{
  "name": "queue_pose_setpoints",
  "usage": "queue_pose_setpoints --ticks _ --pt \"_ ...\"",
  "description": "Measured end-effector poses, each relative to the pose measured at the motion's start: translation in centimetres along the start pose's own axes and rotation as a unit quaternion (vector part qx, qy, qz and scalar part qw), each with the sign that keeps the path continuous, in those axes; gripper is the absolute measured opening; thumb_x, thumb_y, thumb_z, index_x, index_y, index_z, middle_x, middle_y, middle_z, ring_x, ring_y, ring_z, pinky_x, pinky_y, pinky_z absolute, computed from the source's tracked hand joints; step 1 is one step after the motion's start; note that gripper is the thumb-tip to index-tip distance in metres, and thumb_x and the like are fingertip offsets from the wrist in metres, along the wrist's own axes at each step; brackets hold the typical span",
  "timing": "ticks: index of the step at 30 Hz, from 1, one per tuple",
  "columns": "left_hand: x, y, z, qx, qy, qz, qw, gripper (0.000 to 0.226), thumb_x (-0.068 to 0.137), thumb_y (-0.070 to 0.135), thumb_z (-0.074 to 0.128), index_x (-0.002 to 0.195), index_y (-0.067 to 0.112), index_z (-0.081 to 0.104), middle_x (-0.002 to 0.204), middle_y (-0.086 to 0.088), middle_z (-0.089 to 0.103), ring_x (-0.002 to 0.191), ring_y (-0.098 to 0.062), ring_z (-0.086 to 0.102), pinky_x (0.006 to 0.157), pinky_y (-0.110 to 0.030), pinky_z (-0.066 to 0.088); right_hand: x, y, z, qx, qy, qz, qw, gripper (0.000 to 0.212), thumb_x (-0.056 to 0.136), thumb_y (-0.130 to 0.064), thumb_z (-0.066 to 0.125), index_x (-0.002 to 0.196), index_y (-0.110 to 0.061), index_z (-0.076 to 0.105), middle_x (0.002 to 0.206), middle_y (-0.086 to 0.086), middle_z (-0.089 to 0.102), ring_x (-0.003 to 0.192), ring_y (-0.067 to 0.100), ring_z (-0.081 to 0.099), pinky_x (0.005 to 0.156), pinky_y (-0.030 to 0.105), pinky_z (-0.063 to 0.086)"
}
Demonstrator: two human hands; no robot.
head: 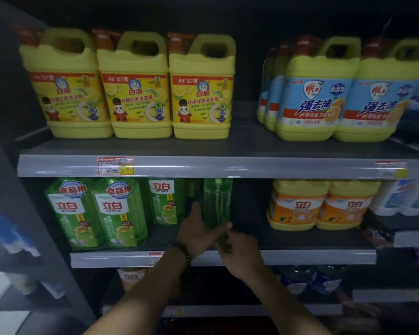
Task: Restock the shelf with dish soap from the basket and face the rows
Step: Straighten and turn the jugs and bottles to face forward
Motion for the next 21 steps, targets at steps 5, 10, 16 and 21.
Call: queue_pose_setpoints --ticks 5,10,16,21 --pt "1.3 0.5 -0.2 0.006 0.022 -0.007 1.000 0.080 0.070 0.050 0.093 0.131 0.038 0.042 0.117 0.019 0.064 0.105 -0.006 0.064 0.078 -0.009 0.046 -0.2 0.1 -0.9 -0.007 -0.028 -0.027 0.999 0.043 0.085 -0.070 0.041 0.087 -0.035 0.066 0.079 -0.015 0.068 0.089 0.018 0.071 0.087 0.036 0.052" --pt "2.5 -1.3 -1.7 -0.036 -0.019 -0.001 0.999 0.081 0.073 0.032 0.095 0.140 0.035 0.051 0.129 0.016 0.070 0.119 -0.007 0.067 0.102 -0.037 0.058 2.2 0.8 -5.2 0.060 0.039 0.027 0.997 0.070 0.096 -0.051 0.073 0.157 -0.027 0.051 0.126 -0.005 0.077 0.112 0.013 0.072 0.098 0.039 0.060" --pt "1.8 -2.4 -4.6 -0.049 -0.083 -0.009 0.995 0.065 0.082 0.032 0.089 0.139 0.034 0.059 0.132 0.013 0.072 0.122 -0.008 0.068 0.106 -0.044 0.056 3.9 -1.3 -6.0 0.138 -0.099 0.023 0.985 0.082 0.095 -0.041 0.079 0.164 -0.036 0.036 0.143 -0.017 0.053 0.133 0.015 0.060 0.108 0.037 0.051" --pt "-1.9 -3.7 -4.0 -0.012 0.058 0.011 0.998 0.040 0.088 0.036 0.079 0.119 0.042 0.055 0.120 0.014 0.073 0.111 -0.008 0.071 0.095 -0.040 0.060 3.4 -2.1 -3.6 0.184 -0.046 0.010 0.982 0.048 0.092 -0.028 0.083 0.136 -0.031 0.065 0.113 -0.022 0.074 0.104 -0.005 0.070 0.099 0.034 0.061"
Point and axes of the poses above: each hand's wrist, its own x-axis towards the middle knuckle, its own z-axis out of the palm, y = z × x, the point moved 3 cm from there along x, towards the middle knuckle
